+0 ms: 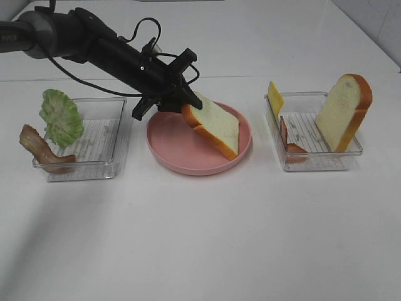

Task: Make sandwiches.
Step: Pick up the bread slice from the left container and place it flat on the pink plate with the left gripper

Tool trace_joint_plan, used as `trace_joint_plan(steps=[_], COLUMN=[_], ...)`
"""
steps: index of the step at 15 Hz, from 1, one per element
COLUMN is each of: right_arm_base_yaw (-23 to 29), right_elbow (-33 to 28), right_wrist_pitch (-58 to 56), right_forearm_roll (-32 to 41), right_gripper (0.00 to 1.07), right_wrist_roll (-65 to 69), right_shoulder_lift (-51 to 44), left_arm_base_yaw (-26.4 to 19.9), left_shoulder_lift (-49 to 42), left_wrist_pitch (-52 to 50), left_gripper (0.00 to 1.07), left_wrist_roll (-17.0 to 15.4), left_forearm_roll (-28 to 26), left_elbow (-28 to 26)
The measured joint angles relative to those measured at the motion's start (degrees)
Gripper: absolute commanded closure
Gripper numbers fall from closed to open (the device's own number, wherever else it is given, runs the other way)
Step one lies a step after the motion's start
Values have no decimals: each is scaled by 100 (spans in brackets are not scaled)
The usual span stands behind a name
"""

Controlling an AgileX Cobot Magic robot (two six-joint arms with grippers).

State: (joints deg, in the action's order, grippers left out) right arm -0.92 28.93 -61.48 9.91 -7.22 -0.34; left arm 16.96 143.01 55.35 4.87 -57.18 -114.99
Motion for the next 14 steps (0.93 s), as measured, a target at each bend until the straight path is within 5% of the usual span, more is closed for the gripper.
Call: trace_joint_plan(steps=[5,7,14], right_arm_base_yaw=[0,0,0], right_elbow=[0,0,0], right_wrist_pitch=[0,0,0], right_forearm_roll=[0,0,0], right_gripper=[31,31,31], right_wrist_roll=[0,0,0], right_shoulder_lift=[0,0,0], left_arm_base_yaw=[11,11,46], left_shoulder_lift=[86,86,86], left_wrist_pitch=[34,160,739], left_gripper=[28,21,21], left_wrist_roll=[-109,-109,-361], left_forearm_roll=[441,682,1868], left_elbow=[-46,-172,-842])
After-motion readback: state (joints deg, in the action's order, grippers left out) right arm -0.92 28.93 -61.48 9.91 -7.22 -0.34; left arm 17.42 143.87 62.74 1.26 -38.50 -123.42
